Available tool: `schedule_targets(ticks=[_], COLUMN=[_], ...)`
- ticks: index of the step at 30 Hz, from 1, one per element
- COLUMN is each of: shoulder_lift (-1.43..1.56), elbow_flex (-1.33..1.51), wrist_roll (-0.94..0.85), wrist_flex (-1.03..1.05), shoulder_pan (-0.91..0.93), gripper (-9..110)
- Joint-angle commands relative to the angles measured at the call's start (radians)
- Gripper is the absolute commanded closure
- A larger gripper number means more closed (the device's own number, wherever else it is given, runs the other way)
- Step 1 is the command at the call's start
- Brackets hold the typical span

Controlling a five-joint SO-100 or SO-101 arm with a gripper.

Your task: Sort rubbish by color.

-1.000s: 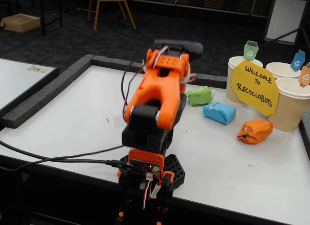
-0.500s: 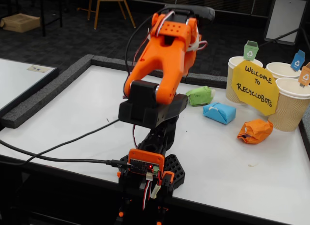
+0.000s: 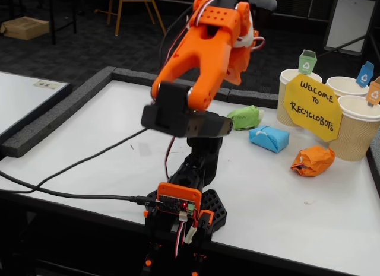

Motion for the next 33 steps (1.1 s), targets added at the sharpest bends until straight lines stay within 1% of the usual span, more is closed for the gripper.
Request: schedule_targets(ticks=[1, 5, 13, 20, 24, 29, 33], shoulder_lift=[-0.044, -0.054, -0.066, -0.067, -0.067, -0.067, -0.067], elbow_flex=[-0.109, -0.117, -0.233, -0.288, -0.370, -0.505, -0.600], wrist_roll=[0.002, 0.000, 0.000, 0.000, 0.000, 0.000, 0.000], wrist_flex=[-0.020, -0.003, 0.091, 0.107, 0.129, 0.232, 0.272], shoulder_pan=[0.071, 0.110, 0.167, 0.224, 0.227, 0.204, 0.215], gripper=[95, 94, 94, 94, 94, 94, 94])
